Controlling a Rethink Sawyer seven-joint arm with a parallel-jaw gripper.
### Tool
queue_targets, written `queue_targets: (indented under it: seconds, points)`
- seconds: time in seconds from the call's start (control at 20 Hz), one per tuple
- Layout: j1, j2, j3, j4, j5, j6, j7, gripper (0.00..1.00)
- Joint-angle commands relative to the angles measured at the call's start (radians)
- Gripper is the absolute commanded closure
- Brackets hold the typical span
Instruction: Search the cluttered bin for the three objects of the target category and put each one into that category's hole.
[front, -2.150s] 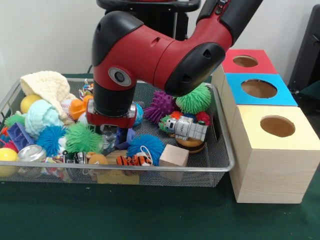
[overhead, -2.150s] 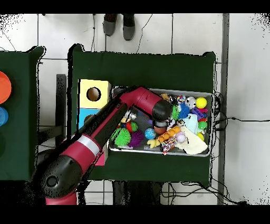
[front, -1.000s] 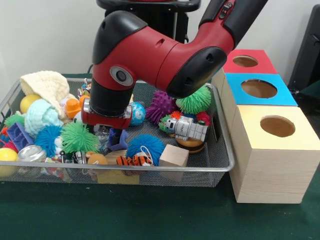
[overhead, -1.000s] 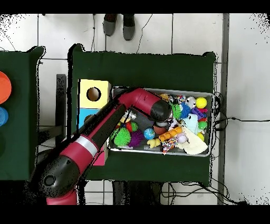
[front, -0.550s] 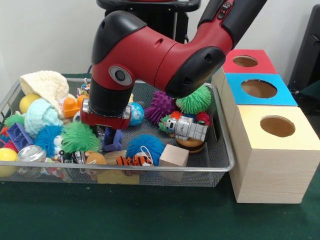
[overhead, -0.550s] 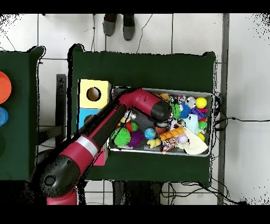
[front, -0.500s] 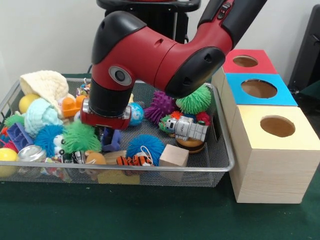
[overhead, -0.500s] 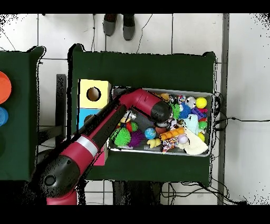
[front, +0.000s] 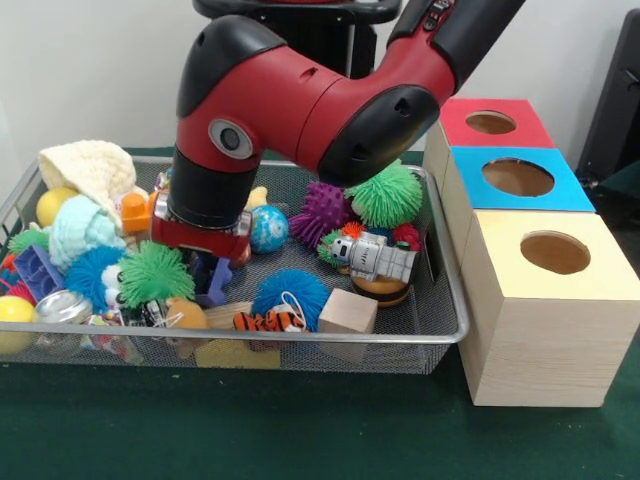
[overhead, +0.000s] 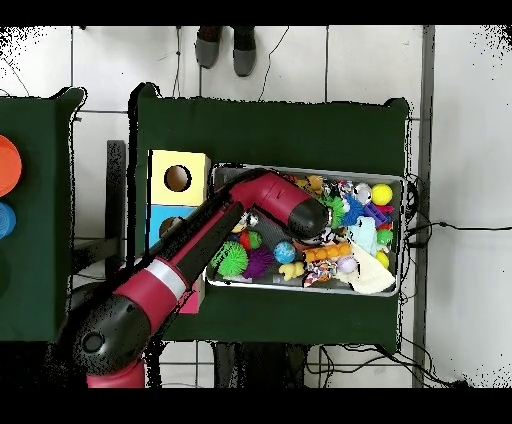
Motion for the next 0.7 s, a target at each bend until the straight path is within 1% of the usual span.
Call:
queue_targets:
  seconds: [0.05,0.1,0.2,0.3,0.45,0.6,0.7]
  points:
    - [0.036,0.129,0.088,0.077,0.021,0.07,0.029,1.0]
    - [0.047,0.127,0.08,0.085,0.013,0.048,0.052,1.0]
    - [0.074,0.112,0.062,0.115,-0.01,-0.033,0.112,1.0]
    - [0.1,0.079,0.05,0.154,-0.029,-0.107,0.137,1.0]
    - [0.135,0.022,0.018,0.204,-0.077,-0.242,0.194,1.0]
    - [0.158,-0.018,-0.01,0.22,-0.121,-0.353,0.249,1.0]
    - [0.165,-0.031,-0.013,0.212,-0.13,-0.392,0.273,1.0]
